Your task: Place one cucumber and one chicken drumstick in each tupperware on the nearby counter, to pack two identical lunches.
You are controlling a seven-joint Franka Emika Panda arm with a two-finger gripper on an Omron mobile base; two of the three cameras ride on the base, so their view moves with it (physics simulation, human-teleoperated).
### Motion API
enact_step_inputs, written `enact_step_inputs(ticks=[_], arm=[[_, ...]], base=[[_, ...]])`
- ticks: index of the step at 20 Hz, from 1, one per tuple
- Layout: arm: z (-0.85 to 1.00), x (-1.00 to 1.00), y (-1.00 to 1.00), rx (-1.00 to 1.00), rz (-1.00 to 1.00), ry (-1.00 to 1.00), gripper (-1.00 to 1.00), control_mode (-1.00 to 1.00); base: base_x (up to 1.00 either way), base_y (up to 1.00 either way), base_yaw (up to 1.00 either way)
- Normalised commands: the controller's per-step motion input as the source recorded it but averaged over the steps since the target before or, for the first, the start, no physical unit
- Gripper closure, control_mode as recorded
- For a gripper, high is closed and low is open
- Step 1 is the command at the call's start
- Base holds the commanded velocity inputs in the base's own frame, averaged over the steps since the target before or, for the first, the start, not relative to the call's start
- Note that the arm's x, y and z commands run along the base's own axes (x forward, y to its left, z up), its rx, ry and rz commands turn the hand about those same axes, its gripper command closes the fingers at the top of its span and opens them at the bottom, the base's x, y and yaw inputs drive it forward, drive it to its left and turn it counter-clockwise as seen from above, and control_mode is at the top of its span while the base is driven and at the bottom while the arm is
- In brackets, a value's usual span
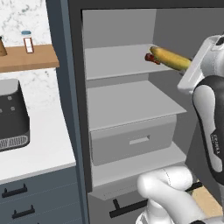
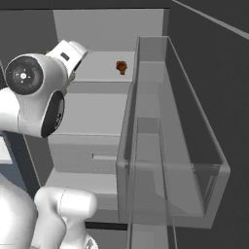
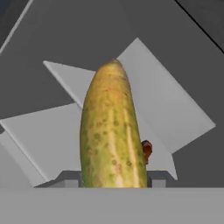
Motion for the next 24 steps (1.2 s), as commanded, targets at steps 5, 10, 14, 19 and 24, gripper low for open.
enact_step_inputs(ticks=[5, 10, 14, 19, 24], arm=[[-0.02, -0.19, 0.07, -0.01, 0.00, 0.00, 1.00, 1.00], [0.00, 0.00, 0.00, 0.00, 0.00, 0.00, 1.00, 1.00], [0.00, 0.00, 0.00, 0.00, 0.00, 0.00, 1.00, 1.00], [0.00, 0.00, 0.00, 0.00, 0.00, 0.00, 1.00, 1.00], [0.00, 0.00, 0.00, 0.00, 0.00, 0.00, 1.00, 1.00]], base=[[-0.79, 0.45, 0.01], [-0.65, 0.98, 0.02], [-0.20, 1.00, 0.00], [-0.03, 1.00, -0.01], [-0.01, 1.00, -0.01]])
